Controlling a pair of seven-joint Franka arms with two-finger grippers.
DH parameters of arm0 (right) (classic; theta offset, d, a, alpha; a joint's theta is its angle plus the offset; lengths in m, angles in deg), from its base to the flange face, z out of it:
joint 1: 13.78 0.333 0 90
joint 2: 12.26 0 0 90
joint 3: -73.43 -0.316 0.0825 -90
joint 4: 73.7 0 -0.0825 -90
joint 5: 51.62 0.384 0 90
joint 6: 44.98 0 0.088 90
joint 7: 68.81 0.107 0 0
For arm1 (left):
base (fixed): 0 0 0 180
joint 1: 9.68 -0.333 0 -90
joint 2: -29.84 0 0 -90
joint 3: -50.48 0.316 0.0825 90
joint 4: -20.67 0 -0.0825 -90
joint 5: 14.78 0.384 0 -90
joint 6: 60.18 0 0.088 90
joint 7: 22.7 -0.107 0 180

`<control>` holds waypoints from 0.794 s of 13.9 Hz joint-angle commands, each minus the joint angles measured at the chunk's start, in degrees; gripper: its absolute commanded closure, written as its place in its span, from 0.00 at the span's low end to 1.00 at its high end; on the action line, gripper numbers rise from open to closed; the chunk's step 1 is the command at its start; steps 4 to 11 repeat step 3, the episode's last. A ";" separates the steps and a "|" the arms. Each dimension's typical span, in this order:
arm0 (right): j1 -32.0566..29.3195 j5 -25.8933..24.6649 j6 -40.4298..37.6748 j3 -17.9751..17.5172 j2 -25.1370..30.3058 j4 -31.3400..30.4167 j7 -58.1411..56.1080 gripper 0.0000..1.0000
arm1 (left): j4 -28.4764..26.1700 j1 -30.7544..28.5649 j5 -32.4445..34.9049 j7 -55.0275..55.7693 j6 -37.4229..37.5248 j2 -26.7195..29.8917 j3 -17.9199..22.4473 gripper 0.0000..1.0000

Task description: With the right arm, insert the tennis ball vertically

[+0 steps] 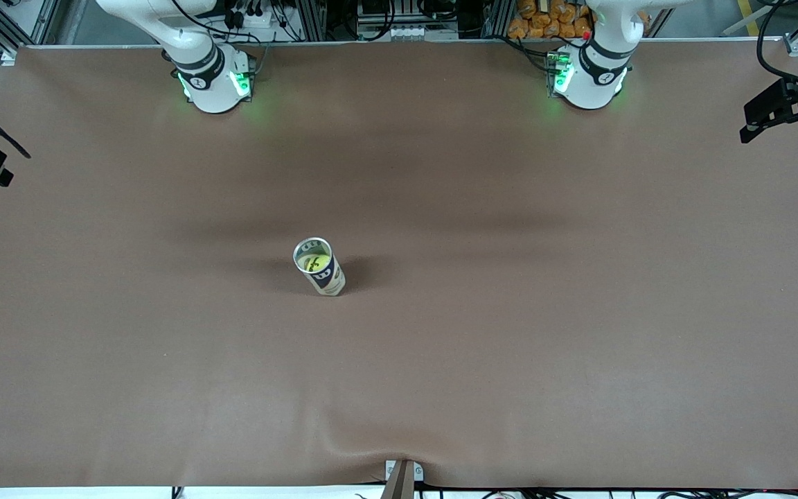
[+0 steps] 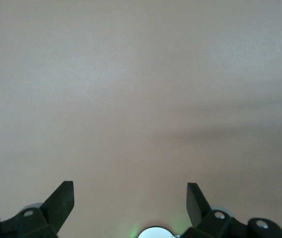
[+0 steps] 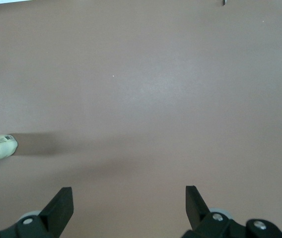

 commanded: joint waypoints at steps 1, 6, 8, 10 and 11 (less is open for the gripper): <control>0.47 -0.90 -0.56 -0.08 -0.71 1.41 0.11 0.00 | -1.14 -0.23 0.46 -0.42 0.25 1.23 0.06 0.00; 0.47 -0.90 -0.65 -0.08 -0.71 1.41 0.11 0.00 | -1.05 0.12 0.01 2.99 0.33 1.23 0.06 0.00; 0.47 -0.90 -0.65 -0.08 -0.71 1.41 0.11 0.00 | -1.05 0.12 0.01 2.99 0.33 1.23 0.06 0.00; 0.47 -0.90 -0.65 -0.08 -0.71 1.41 0.11 0.00 | -1.05 0.12 0.01 2.99 0.33 1.23 0.06 0.00; 0.47 -0.90 -0.65 -0.08 -0.71 1.41 0.11 0.00 | -1.05 0.12 0.01 2.99 0.33 1.23 0.06 0.00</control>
